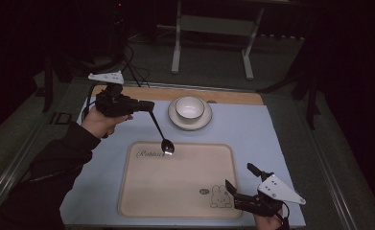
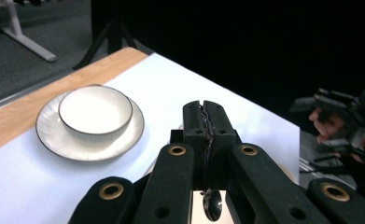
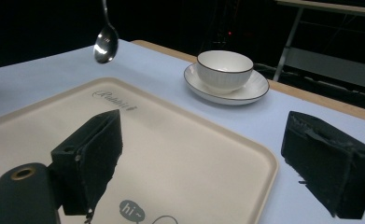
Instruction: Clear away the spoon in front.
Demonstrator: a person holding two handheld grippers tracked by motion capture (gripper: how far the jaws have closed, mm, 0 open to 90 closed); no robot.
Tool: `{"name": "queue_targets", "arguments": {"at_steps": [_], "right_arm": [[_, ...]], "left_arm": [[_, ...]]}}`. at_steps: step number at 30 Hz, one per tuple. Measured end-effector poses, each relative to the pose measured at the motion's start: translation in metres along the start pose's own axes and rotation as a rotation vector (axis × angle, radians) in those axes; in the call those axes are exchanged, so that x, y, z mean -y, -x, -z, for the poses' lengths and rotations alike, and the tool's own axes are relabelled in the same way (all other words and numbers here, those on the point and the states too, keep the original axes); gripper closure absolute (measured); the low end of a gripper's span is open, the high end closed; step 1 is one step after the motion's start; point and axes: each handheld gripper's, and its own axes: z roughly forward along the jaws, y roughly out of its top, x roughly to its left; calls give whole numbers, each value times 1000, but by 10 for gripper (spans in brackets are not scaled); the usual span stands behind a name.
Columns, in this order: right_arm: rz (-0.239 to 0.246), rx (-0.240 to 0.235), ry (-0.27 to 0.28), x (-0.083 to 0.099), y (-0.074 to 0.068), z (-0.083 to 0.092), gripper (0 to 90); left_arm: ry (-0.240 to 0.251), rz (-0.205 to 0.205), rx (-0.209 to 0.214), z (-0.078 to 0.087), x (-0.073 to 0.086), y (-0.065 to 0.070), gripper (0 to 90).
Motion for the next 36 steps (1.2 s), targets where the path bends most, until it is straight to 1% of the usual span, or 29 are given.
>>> {"name": "queue_targets", "arguments": {"at_steps": [4, 5, 7, 12, 13, 14, 15, 17, 18, 20, 23, 26, 31, 35, 36], "right_arm": [[-3, -3, -1, 0, 1, -1, 124], [-3, -3, -1, 1, 1, -1, 124], [0, -1, -1, 0, 0, -1, 125], [4, 2, -4, 0, 0, -1, 125], [5, 3, -5, 0, 0, -1, 125], [4, 3, -4, 0, 0, 0, 125], [4, 4, -4, 0, 0, 0, 125], [4, 3, -4, 0, 0, 0, 125], [4, 3, -4, 0, 0, 0, 124], [5, 2, -4, 0, 0, -1, 125], [7, 1, -5, 0, 0, -1, 124], [7, 1, -6, 0, -1, -1, 125], [6, -2, -7, 0, 0, -2, 125], [7, -3, -8, 1, -1, -2, 124], [6, -4, -8, 1, -1, -2, 125]], "left_arm": [[-22, -8, 24, 3, 6, 1, 900], [-29, -10, 38, 4, 8, 0, 900], [-34, -8, 53, 4, 11, 0, 900], [-54, -16, 66, 2, 18, 3, 900], [-60, -16, 78, 1, 19, 4, 900], [-60, -16, 78, 1, 19, 4, 900], [-78, -27, 93, 0, 21, 6, 900], [-93, -30, 113, -1, 23, 6, 900], [-99, -34, 114, -2, 24, 6, 900], [-113, -33, 134, -3, 27, 6, 900], [-130, -35, 142, -4, 31, 5, 900], [-145, -27, 160, -7, 37, 3, 900], [-180, -21, 204, -14, 47, 1, 900], [-205, -17, 223, -21, 53, 0, 900], [-217, -16, 237, -23, 55, 0, 900]]}}
